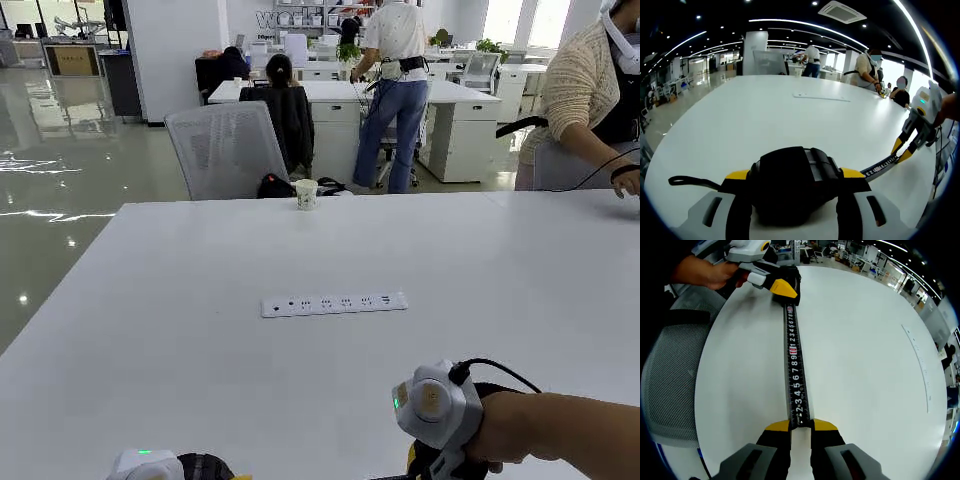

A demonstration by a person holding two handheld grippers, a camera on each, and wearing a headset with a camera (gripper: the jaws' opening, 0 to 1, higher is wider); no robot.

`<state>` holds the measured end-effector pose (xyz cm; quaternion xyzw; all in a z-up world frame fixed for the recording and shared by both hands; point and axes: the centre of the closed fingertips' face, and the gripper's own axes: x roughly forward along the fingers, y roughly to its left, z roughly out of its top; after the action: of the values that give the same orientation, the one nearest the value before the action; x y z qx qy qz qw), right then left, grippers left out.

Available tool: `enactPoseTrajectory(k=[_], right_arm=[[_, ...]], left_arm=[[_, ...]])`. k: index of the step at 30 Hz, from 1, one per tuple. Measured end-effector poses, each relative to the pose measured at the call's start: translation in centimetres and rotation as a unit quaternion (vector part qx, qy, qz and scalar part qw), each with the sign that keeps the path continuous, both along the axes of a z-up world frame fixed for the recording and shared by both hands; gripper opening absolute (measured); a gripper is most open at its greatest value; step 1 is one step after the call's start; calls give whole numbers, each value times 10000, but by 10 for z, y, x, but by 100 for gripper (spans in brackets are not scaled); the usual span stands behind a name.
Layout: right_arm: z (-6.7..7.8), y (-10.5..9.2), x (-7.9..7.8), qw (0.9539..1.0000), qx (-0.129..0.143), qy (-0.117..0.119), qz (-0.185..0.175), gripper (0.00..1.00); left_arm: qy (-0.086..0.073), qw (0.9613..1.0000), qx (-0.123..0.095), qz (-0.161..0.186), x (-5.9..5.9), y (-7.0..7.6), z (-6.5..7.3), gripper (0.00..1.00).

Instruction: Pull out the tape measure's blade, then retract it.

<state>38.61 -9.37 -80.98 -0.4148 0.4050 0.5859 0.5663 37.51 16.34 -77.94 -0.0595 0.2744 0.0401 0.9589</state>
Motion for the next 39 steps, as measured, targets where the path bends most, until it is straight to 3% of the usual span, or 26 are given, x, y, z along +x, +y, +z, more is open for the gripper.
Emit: enactPoseTrajectory(k=[6,39], right_arm=[[0,2,0,9999,11,32,-150,12],[-1,13,-2,9999,93,34,-76,11]], left_arm=[[0,10000,-1,5,0,0,0,64],[19,10000,0,32,-1,1,-1,64]])
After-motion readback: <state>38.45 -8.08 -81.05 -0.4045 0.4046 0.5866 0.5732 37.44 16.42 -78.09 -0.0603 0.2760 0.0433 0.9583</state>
